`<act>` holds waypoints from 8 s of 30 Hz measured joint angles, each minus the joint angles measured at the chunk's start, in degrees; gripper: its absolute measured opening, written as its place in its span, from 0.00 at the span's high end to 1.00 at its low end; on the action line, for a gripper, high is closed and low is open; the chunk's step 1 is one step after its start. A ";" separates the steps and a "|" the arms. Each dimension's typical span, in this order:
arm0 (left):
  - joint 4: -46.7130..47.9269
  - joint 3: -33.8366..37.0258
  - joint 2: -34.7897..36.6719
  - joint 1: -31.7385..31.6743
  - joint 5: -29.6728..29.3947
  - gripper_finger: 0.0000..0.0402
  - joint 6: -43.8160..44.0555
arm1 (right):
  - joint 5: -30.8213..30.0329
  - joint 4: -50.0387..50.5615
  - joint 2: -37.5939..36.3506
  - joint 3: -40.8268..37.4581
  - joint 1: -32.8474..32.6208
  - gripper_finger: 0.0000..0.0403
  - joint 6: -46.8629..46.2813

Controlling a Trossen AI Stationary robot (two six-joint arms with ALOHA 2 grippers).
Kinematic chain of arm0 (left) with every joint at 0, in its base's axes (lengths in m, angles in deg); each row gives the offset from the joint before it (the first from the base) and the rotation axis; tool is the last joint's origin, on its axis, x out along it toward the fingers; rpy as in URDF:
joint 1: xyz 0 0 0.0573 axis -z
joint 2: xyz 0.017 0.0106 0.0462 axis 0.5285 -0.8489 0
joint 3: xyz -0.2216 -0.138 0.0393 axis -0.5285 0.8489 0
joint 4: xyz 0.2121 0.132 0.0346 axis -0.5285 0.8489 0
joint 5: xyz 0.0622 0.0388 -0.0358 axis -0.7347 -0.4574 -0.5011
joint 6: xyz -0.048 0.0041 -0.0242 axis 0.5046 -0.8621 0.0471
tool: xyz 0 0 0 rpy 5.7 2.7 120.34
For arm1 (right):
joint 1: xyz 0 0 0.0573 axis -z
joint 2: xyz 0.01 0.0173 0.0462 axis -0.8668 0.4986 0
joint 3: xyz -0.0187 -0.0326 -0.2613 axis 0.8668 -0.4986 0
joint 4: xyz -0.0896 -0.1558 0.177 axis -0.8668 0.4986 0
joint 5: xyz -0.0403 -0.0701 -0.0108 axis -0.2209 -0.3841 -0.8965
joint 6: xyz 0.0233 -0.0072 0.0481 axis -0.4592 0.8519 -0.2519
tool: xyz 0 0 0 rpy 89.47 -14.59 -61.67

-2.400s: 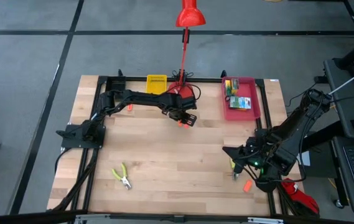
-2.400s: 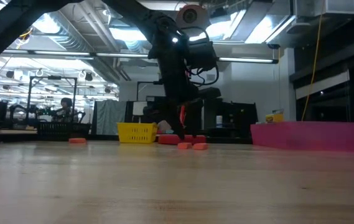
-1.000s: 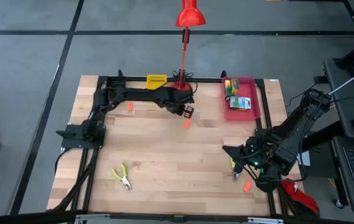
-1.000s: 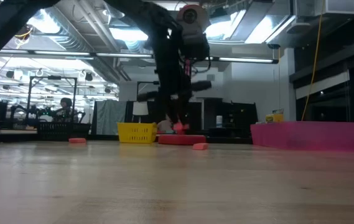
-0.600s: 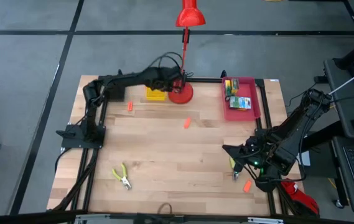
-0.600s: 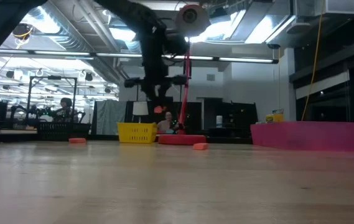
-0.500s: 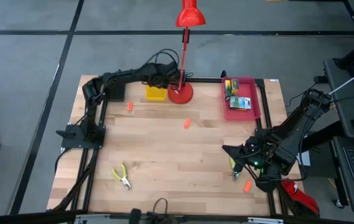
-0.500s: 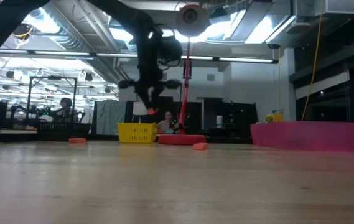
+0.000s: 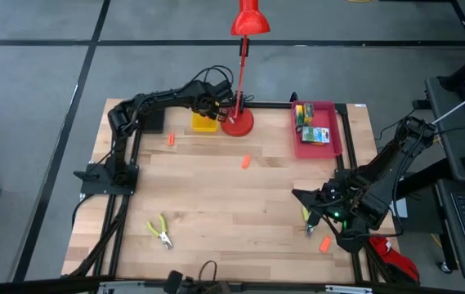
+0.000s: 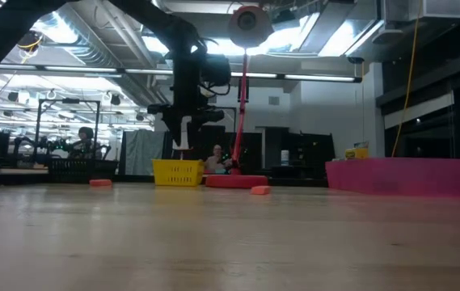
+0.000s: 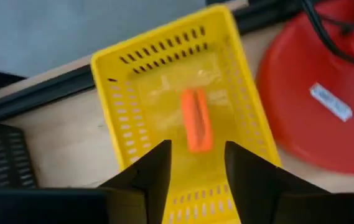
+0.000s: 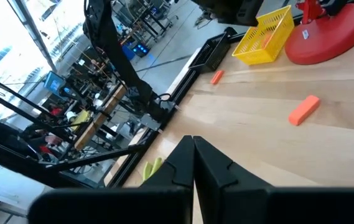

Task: Pick & Place School Supplies
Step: Put the orange eraser into the yellow bin

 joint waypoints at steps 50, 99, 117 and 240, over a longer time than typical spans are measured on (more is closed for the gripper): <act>-19.35 -0.39 -15.33 26.22 8.21 0.54 12.68 | -2.70 -23.17 0.00 -0.02 -0.81 0.98 27.02; 5.07 0.05 0.07 -2.03 0.52 0.58 -7.15 | -11.89 -30.47 -0.02 -0.02 0.00 0.98 37.48; 10.63 30.50 32.66 2.15 7.66 0.55 13.98 | -12.24 -36.49 -0.02 -0.02 0.00 0.98 45.25; -61.16 42.66 30.99 35.84 17.01 0.64 -23.05 | -4.06 -41.72 1.14 3.39 -5.73 0.98 55.84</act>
